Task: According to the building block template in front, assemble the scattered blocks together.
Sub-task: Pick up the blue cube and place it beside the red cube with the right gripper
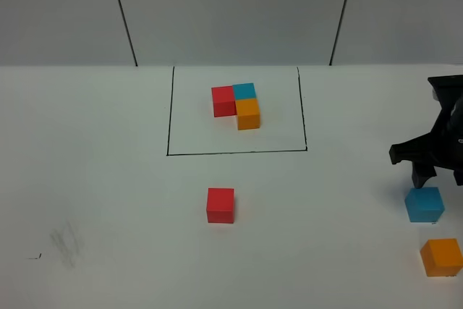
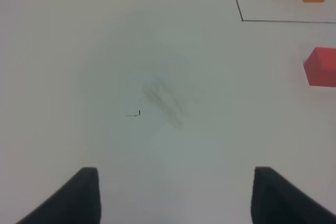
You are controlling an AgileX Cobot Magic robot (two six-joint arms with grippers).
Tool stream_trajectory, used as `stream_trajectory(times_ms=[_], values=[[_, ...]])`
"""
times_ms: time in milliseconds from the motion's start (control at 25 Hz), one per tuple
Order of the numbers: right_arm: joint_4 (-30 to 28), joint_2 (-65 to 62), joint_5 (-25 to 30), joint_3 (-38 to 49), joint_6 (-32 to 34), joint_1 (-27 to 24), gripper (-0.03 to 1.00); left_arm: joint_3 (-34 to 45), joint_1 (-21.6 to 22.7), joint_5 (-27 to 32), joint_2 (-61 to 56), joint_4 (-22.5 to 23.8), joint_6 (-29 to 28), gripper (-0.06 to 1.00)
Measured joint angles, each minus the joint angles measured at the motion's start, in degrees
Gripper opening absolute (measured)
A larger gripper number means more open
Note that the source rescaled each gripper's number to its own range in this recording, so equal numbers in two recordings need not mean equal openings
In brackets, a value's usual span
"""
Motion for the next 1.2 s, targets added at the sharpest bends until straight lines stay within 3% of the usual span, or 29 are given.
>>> stream_trajectory(times_ms=[1200], values=[[0.0,5.6,-2.8,0.0,-1.2,0.0,0.24,0.0,0.0,0.0,0.0,0.0,0.0,0.96]])
